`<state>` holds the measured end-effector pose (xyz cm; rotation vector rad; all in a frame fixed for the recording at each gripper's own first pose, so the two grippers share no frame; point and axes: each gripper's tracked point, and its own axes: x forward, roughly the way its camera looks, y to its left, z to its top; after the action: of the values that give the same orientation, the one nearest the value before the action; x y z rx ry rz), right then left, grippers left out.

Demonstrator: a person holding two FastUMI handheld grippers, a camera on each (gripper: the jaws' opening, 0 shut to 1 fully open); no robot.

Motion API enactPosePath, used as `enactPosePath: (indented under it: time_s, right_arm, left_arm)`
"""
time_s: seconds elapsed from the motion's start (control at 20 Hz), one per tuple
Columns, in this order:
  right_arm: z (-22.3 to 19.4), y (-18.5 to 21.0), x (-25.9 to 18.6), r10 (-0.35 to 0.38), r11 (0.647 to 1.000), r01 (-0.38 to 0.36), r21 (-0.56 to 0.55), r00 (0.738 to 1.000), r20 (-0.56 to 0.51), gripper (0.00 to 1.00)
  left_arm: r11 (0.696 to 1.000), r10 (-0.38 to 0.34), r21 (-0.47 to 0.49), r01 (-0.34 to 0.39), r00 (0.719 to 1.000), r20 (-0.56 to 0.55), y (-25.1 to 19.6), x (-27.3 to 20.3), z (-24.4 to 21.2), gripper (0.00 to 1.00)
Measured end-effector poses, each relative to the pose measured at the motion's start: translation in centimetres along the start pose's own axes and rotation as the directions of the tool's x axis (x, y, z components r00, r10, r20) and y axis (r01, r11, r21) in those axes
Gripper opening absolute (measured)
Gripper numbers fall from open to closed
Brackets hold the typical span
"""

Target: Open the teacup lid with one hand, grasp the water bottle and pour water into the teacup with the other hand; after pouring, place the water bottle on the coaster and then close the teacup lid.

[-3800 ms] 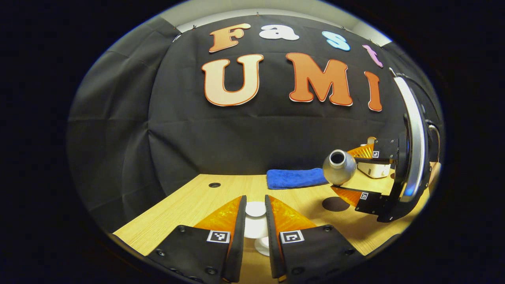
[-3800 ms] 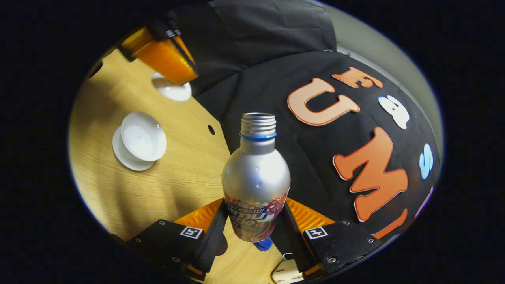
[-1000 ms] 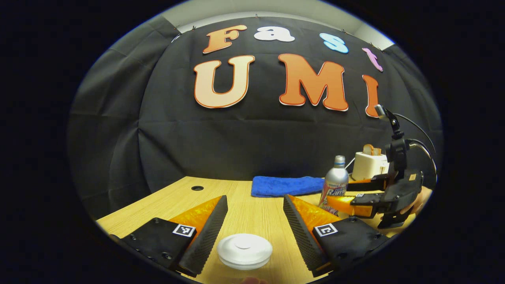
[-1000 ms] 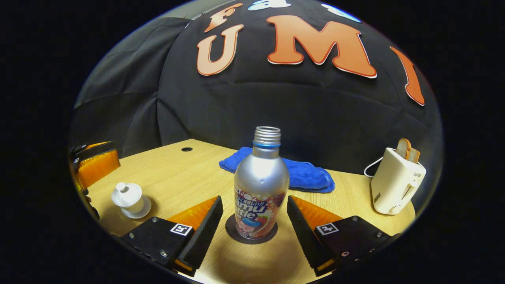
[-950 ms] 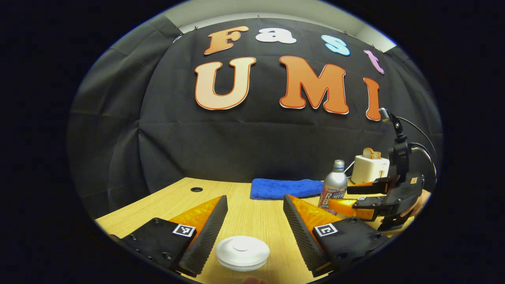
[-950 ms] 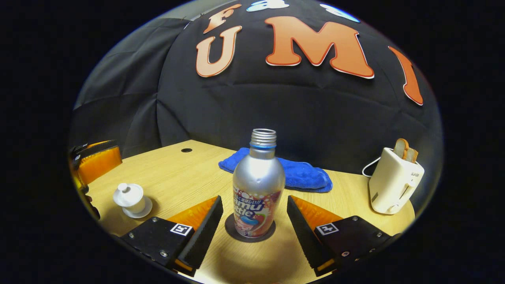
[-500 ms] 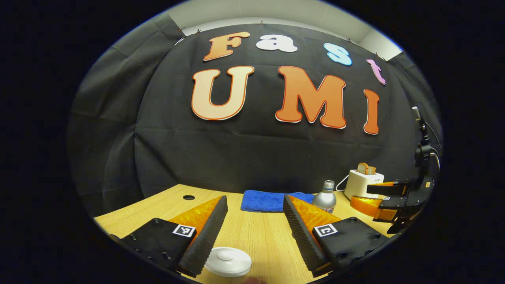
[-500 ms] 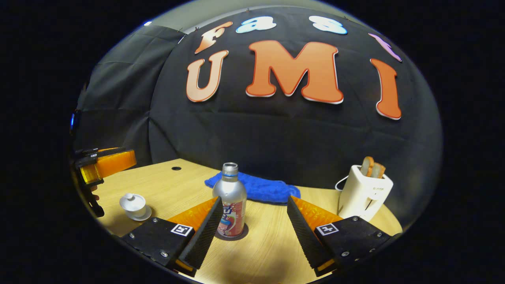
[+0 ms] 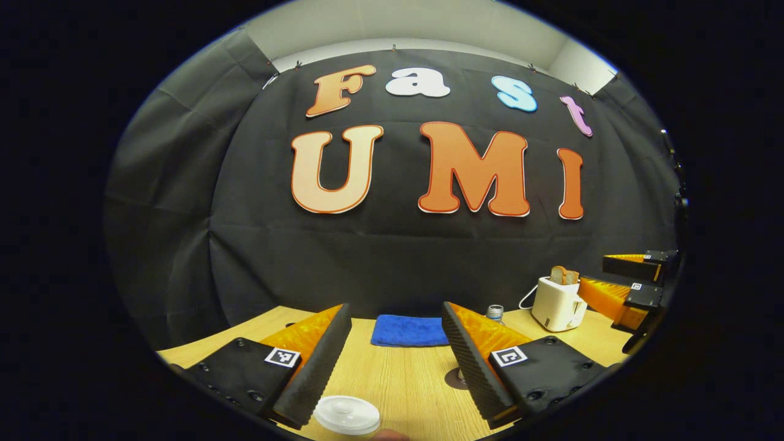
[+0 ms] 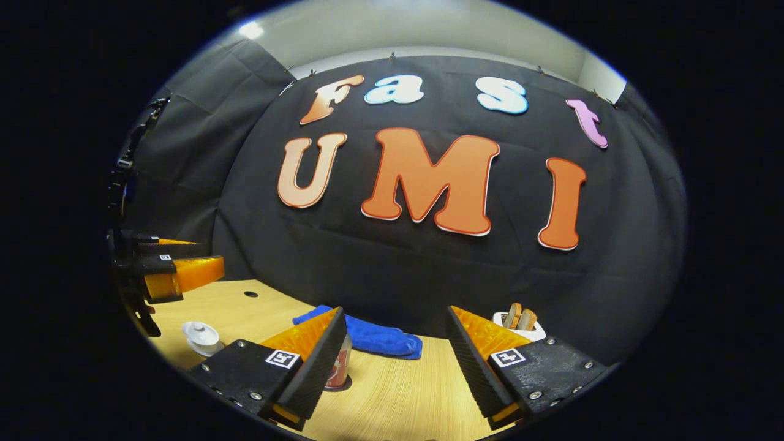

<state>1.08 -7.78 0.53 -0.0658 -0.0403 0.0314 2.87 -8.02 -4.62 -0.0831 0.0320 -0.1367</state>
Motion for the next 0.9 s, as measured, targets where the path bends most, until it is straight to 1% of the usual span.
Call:
enactPosePath:
  time_s: [0.05, 0.1, 0.15, 0.2, 0.35, 0.4, 0.45, 0.5, 0.55, 0.6, 0.65, 0.7, 0.75, 0.85, 0.9]
  right_arm:
    - [0.2, -0.3, -0.3, -0.01, 1.0, 0.01, 0.002, 1.0, 0.006, 0.98]
    - [0.3, -0.6, -0.4, -0.021, 1.0, 0.021, 0.0, 1.0, 0.01, 1.0]
    - [0.4, -1.0, -0.6, -0.037, 0.999, 0.037, -0.004, 0.999, 0.017, 0.97]
    - [0.4, -1.4, -0.8, -0.05, 0.999, 0.05, -0.01, 0.998, 0.025, 0.97]
    - [0.9, -1.9, -1.4, -0.062, 0.998, 0.063, -0.023, 0.997, 0.05, 0.97]
    - [0.9, -1.9, -1.4, -0.064, 0.998, 0.065, -0.025, 0.997, 0.053, 1.0]
    - [0.9, -1.8, -1.4, -0.063, 0.998, 0.064, -0.025, 0.996, 0.057, 0.97]
    - [1.0, -1.8, -1.5, -0.063, 0.998, 0.064, -0.025, 0.996, 0.056, 0.97]
    - [0.9, -1.8, -1.5, -0.062, 0.998, 0.063, -0.025, 0.997, 0.055, 0.97]
    - [0.8, -1.8, -1.6, -0.062, 0.998, 0.064, -0.023, 0.997, 0.056, 0.97]
    - [0.8, -1.7, -1.6, -0.063, 0.998, 0.064, -0.022, 0.997, 0.052, 0.97]
    - [0.6, -1.8, -1.5, -0.062, 0.998, 0.064, -0.022, 0.997, 0.048, 0.97]
    - [0.5, -1.8, -1.6, -0.065, 0.998, 0.066, -0.021, 0.997, 0.044, 0.98]
    - [0.2, -1.9, -1.5, -0.068, 0.997, 0.069, -0.017, 0.997, 0.038, 0.98]
    - [0.2, -1.9, -1.4, -0.068, 0.997, 0.069, -0.015, 0.997, 0.035, 1.0]
  left_arm:
    - [1.0, -0.002, -0.001, 0.002, 1.0, 0.006, -0.1, -0.2, 0.2, 0.94]
    - [1.0, -0.001, -0.001, 0.001, 1.0, 0.011, -0.2, -0.2, 0.3, 0.98]
    - [1.0, -0.001, -0.003, 0.001, 1.0, 0.017, -0.1, -0.4, 0.5, 1.0]
    - [1.0, 0.0, -0.005, 0.0, 1.0, 0.026, -0.2, -0.4, 0.6, 0.98]
    - [1.0, 0.009, 0.008, -0.01, 0.999, 0.052, -0.1, -0.9, 0.9, 0.98]
    - [1.0, 0.012, 0.015, -0.013, 0.998, 0.058, -0.1, -0.9, 1.0, 0.98]
    - [1.0, 0.012, 0.018, -0.013, 0.998, 0.06, -0.1, -0.8, 1.0, 0.97]
    - [1.0, 0.011, 0.021, -0.013, 0.998, 0.06, -0.2, -0.9, 0.8, 0.97]
    - [1.0, 0.012, 0.024, -0.014, 0.998, 0.06, -0.2, -1.1, 0.8, 0.94]
    - [0.999, 0.018, 0.026, -0.019, 0.998, 0.062, 0.0, -1.0, 0.8, 0.94]
    - [0.999, 0.021, 0.03, -0.023, 0.998, 0.062, 0.1, -1.0, 0.9, 0.97]
    - [0.999, 0.023, 0.03, -0.025, 0.998, 0.064, 0.2, -1.1, 0.9, 0.97]
    - [0.999, 0.023, 0.028, -0.024, 0.998, 0.063, 0.2, -1.1, 0.8, 0.94]
    - [0.999, 0.028, 0.025, -0.029, 0.998, 0.063, 0.5, -1.0, 0.5, 0.94]
    - [0.999, 0.031, 0.028, -0.033, 0.998, 0.053, 0.5, -0.8, 0.1, 0.98]
